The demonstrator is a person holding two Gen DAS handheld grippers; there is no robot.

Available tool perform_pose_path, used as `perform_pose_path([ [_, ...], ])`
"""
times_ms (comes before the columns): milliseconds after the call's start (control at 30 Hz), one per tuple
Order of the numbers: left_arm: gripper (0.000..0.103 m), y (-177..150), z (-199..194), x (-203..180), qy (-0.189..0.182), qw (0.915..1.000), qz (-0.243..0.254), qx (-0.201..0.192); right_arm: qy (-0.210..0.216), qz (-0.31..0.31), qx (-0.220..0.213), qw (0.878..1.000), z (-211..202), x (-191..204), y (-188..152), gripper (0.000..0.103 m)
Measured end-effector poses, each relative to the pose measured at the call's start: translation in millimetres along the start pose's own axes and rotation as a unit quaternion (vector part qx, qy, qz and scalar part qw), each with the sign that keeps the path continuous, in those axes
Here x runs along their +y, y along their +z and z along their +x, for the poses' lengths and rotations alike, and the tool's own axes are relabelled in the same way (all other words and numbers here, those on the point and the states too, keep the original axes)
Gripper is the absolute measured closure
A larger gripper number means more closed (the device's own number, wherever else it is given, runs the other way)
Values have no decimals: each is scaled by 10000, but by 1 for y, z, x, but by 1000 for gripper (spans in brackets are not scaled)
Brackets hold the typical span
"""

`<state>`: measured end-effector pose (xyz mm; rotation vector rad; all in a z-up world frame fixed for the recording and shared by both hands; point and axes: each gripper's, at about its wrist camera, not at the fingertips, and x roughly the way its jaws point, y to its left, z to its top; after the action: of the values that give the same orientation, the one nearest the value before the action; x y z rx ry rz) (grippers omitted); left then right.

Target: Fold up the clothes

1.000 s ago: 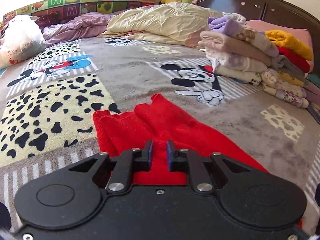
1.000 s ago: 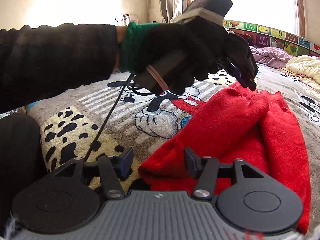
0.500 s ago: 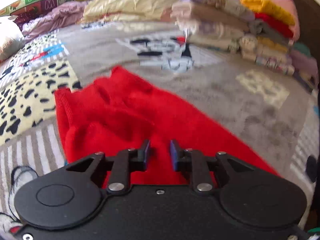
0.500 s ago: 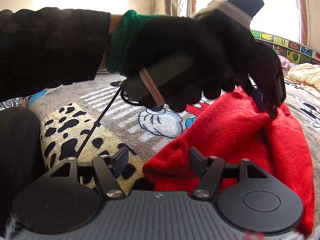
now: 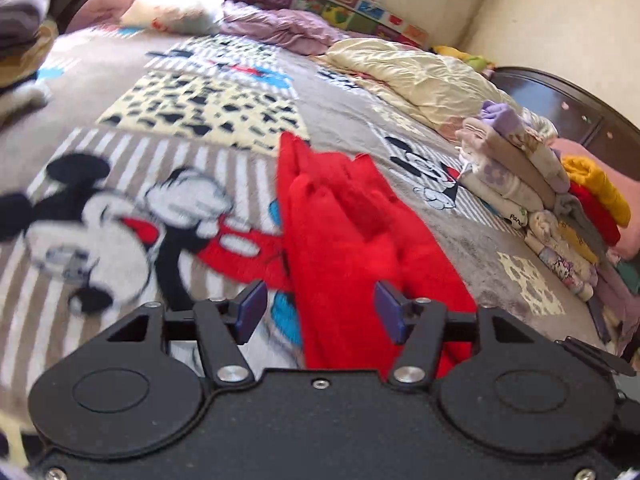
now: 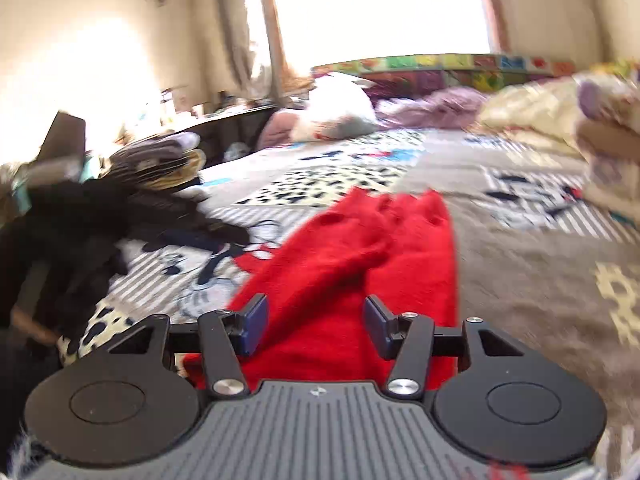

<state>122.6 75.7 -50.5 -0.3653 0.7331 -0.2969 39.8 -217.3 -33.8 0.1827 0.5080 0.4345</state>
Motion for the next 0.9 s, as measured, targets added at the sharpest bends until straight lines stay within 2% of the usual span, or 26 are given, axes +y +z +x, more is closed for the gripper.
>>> perform_pose_path([
  [67,44,-19,-5,13,-39,9978,-646,134,-89,942,84,9955,1,-36,-6,47],
  [133,44,-34,-7,23,-215,9923,-1193,246,-9,2006,174,9795,4,-70,-18,47],
  [167,44,-37,-6,24,-297,9904,-1324,276,102,2477,202,9686,10,-81,-28,47],
  [267,44,-40,-3,23,-412,9863,-1567,320,566,3286,202,9426,24,-93,-50,43],
  [367,44,-43,-1,20,-456,9841,-1681,340,687,3350,305,9392,31,-90,-52,42],
  [467,51,-46,0,15,-431,9845,-1664,337,682,3450,259,9358,33,-89,-56,44],
  [567,55,-52,2,15,-468,9829,-1748,342,583,3619,216,9301,34,-92,-61,62],
  [600,60,-53,2,15,-472,9823,-1779,353,521,3656,213,9291,35,-93,-62,71],
  [633,72,-55,4,17,-473,9812,-1830,388,462,3677,199,9286,35,-93,-64,74],
  [700,84,-59,5,19,-450,9801,-1898,381,434,3625,156,9309,36,-92,-64,74],
  [733,89,-60,5,21,-464,9793,-1939,357,416,3573,158,9329,37,-90,-63,80],
  [833,92,-61,-3,24,-529,9740,-2181,302,432,3606,158,9316,34,-90,-60,89],
  [900,91,-61,-4,22,-449,9761,-2107,295,411,3446,299,9374,33,-87,-54,90],
])
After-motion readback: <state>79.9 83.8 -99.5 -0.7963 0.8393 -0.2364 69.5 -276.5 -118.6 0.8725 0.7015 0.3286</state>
